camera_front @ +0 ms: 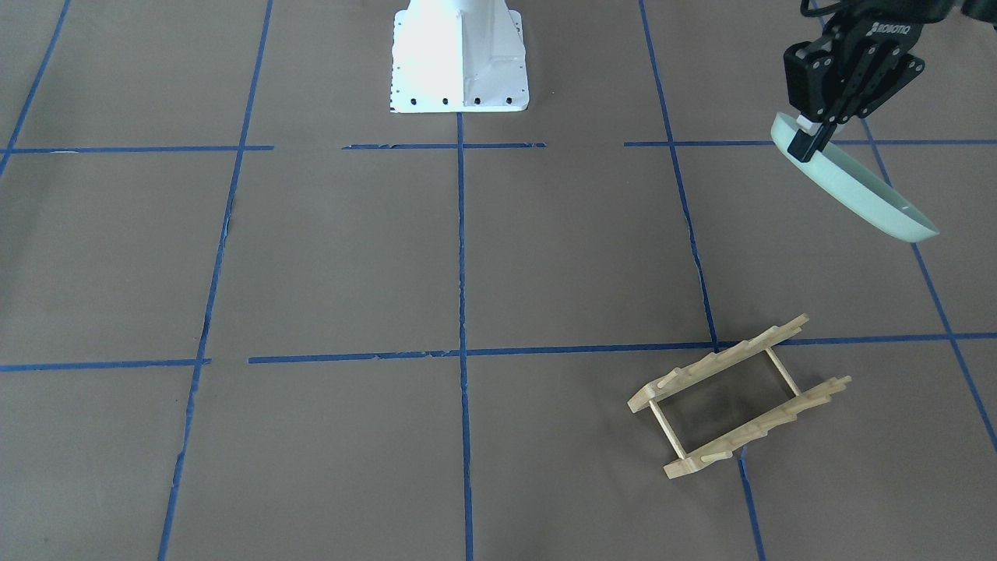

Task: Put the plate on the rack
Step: 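Lift the plate with the left gripper and tilt it upright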

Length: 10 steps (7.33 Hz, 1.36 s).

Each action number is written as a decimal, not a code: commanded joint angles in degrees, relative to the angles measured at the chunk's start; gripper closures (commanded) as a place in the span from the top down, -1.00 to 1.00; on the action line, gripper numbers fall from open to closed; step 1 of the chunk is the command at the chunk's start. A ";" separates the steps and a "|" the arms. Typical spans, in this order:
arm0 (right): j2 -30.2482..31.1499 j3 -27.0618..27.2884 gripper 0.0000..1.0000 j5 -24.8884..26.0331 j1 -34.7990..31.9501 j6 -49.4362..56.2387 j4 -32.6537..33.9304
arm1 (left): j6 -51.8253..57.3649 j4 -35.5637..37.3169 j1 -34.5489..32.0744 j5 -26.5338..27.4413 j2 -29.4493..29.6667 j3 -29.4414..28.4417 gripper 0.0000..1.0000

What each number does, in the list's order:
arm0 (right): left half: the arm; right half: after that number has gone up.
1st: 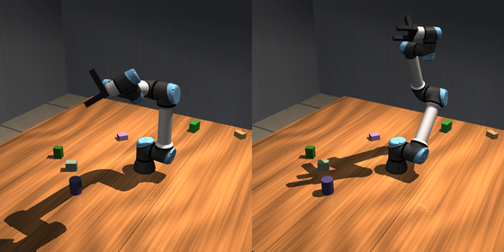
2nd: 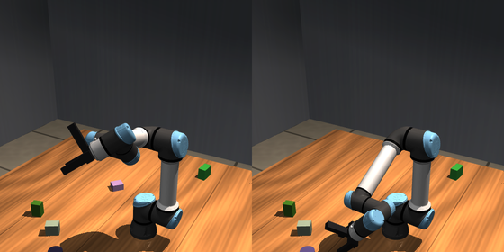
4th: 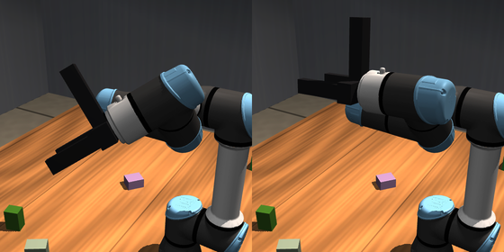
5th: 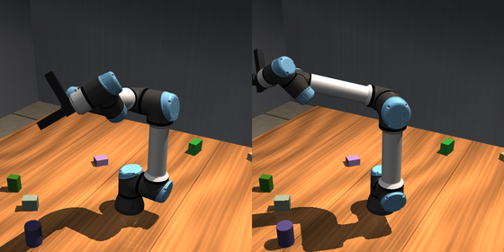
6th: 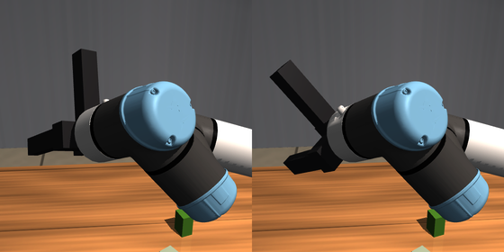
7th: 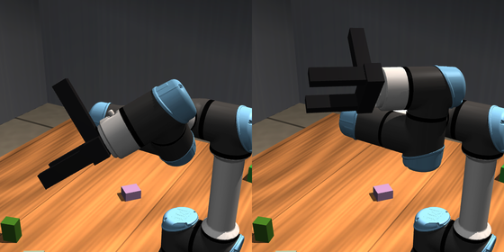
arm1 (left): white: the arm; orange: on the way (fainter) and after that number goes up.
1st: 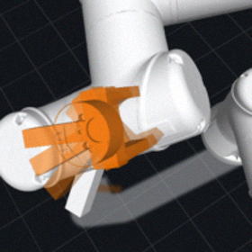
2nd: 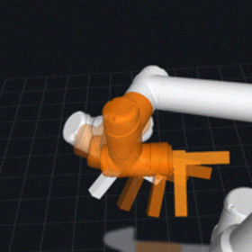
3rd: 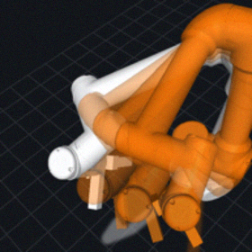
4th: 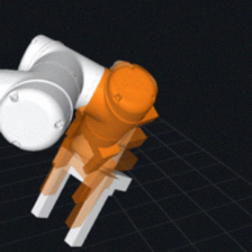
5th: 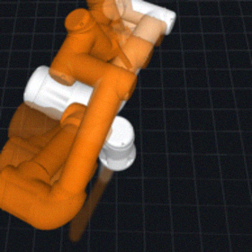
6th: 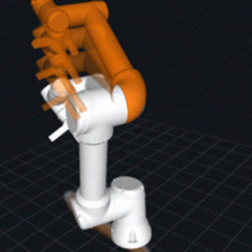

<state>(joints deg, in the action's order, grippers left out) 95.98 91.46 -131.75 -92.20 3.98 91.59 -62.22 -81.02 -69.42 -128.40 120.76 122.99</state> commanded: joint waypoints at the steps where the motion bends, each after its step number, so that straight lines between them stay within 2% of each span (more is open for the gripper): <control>1: 0.00 -0.05 1.00 0.00 0.00 -0.02 0.00 | -1.93 -14.56 -5.71 -12.62 -4.39 -4.39 -1.00; 2: 0.00 -0.05 1.00 0.00 0.00 -0.02 0.08 | -5.68 -20.95 -6.25 -14.93 -5.35 -6.60 -1.00; 3: 0.00 -0.05 1.00 0.00 0.00 0.06 0.00 | -12.16 -30.94 -6.26 -14.95 -7.27 -9.14 -1.00; 5: 0.00 -0.05 1.00 0.00 0.00 0.06 0.08 | -25.60 -56.91 -6.26 -14.95 -13.68 -15.37 -1.00; 7: 0.00 -0.05 1.00 0.00 0.00 0.06 0.08 | -38.70 -78.40 -6.26 -14.52 -15.20 -22.76 -1.00; 8: 0.00 -0.05 1.00 0.00 0.00 -0.02 0.00 | -43.29 -84.68 -6.17 -13.56 -15.12 -24.88 -1.00; 10: 0.00 -0.05 1.00 0.00 0.00 0.06 0.08 | -51.39 -94.80 -5.82 -8.21 -14.77 -27.00 -1.00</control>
<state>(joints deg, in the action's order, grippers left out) 95.98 91.41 -131.75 -92.20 3.98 91.61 -108.29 -169.35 -75.47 -139.65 105.80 97.47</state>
